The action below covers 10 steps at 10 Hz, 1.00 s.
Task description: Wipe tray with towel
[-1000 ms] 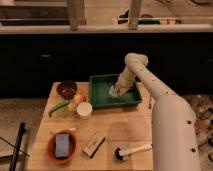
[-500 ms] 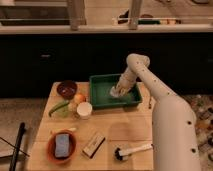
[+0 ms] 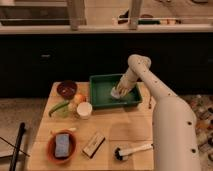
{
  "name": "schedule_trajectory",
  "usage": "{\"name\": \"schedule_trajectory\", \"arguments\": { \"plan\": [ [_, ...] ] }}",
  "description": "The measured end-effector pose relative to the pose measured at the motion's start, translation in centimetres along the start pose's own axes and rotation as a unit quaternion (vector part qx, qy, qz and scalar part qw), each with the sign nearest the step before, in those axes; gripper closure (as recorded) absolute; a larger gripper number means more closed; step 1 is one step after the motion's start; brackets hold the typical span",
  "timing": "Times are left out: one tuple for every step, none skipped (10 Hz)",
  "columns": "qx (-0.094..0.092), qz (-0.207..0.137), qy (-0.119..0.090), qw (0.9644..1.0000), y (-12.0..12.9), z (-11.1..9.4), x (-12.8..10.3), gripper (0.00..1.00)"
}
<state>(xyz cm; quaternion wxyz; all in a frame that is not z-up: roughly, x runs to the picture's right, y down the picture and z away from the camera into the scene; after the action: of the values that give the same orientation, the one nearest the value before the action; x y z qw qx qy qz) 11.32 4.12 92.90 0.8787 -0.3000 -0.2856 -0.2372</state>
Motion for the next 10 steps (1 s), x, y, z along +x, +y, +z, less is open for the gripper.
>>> {"name": "schedule_trajectory", "arguments": {
  "plan": [
    [-0.003, 0.002, 0.001, 1.0, 0.2, 0.2, 0.0, 0.99],
    [-0.005, 0.003, 0.002, 1.0, 0.2, 0.4, 0.0, 0.99],
    [-0.006, 0.004, 0.002, 1.0, 0.3, 0.5, 0.0, 0.99],
    [-0.009, 0.002, 0.002, 1.0, 0.3, 0.8, -0.1, 0.99],
    [-0.011, -0.001, 0.002, 0.9999, 0.2, 0.9, -0.3, 0.99],
    [-0.014, -0.008, 0.001, 0.9999, 0.0, 1.2, -0.7, 0.99],
    [-0.02, -0.018, -0.001, 0.9996, -0.3, 1.6, -1.3, 0.99],
    [-0.027, -0.029, -0.006, 0.9992, -0.4, 2.0, -2.1, 0.99],
    [-0.034, -0.034, -0.007, 0.9988, -0.2, 2.1, -2.3, 0.99],
    [-0.04, -0.036, -0.009, 0.9985, 0.2, 2.2, -2.4, 0.99]
  ]
}}
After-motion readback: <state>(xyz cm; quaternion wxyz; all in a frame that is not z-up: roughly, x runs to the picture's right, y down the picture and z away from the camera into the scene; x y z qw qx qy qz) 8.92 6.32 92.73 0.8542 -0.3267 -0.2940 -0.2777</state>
